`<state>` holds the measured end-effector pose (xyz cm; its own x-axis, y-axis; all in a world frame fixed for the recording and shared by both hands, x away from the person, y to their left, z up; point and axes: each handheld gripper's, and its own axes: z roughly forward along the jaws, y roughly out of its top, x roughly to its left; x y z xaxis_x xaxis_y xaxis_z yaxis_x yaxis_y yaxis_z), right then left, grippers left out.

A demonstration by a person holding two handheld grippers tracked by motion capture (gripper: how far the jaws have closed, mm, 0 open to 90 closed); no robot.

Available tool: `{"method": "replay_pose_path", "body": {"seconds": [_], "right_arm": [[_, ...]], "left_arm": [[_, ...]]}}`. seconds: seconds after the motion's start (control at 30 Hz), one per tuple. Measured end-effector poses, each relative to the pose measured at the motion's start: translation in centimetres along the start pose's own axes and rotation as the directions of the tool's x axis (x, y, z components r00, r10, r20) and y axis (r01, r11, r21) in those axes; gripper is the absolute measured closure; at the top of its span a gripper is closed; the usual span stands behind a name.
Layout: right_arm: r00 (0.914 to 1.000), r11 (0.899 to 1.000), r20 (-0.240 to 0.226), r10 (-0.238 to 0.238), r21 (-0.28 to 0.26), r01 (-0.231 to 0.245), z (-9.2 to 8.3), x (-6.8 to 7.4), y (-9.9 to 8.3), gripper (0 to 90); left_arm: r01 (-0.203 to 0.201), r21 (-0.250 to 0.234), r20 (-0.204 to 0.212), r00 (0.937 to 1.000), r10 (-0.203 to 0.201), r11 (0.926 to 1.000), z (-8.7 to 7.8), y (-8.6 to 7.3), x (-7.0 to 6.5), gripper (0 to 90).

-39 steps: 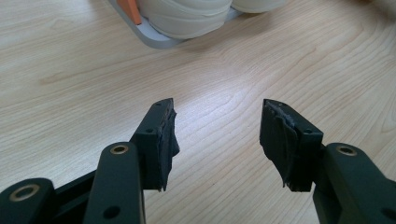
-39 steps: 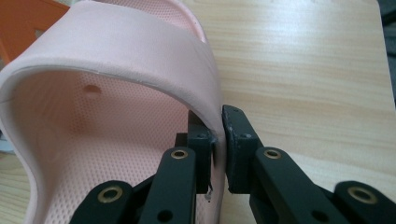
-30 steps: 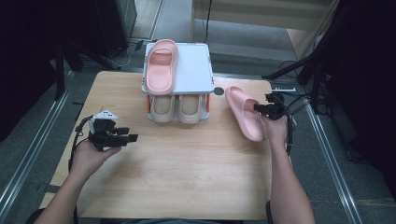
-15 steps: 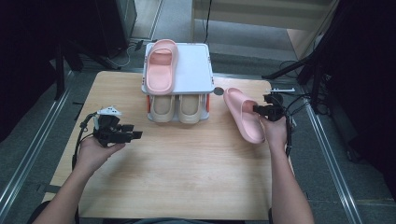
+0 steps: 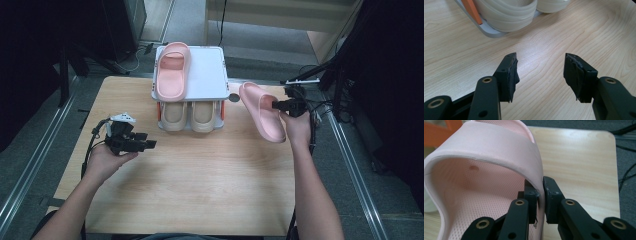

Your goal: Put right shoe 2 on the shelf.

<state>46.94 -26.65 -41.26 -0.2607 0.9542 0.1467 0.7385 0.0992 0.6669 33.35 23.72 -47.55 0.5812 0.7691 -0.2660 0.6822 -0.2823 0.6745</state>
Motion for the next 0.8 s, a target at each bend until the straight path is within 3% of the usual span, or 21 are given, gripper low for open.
{"method": "replay_pose_path", "body": {"seconds": [0.27,0.5,0.8], "right_arm": [[0.9997,1.000,0.018,-0.018,-0.012,0.018,-2.6,1.1,4.6,83.2],[0.9976,0.998,0.042,-0.055,-0.028,0.056,-4.5,3.0,8.1,83.1],[0.9956,0.996,0.036,-0.087,-0.032,0.088,-4.6,6.3,10.9,82.9]], "left_arm": [[0.005,-0.005,0.007,1.0000,-0.005,1.0000,0.1,0.0,0.0,44.8],[0.007,-0.008,0.005,1.0000,-0.007,0.9999,0.2,0.1,0.1,44.7],[-0.007,0.001,0.002,1.0000,0.007,1.0000,0.3,0.1,-0.1,44.6]]}}
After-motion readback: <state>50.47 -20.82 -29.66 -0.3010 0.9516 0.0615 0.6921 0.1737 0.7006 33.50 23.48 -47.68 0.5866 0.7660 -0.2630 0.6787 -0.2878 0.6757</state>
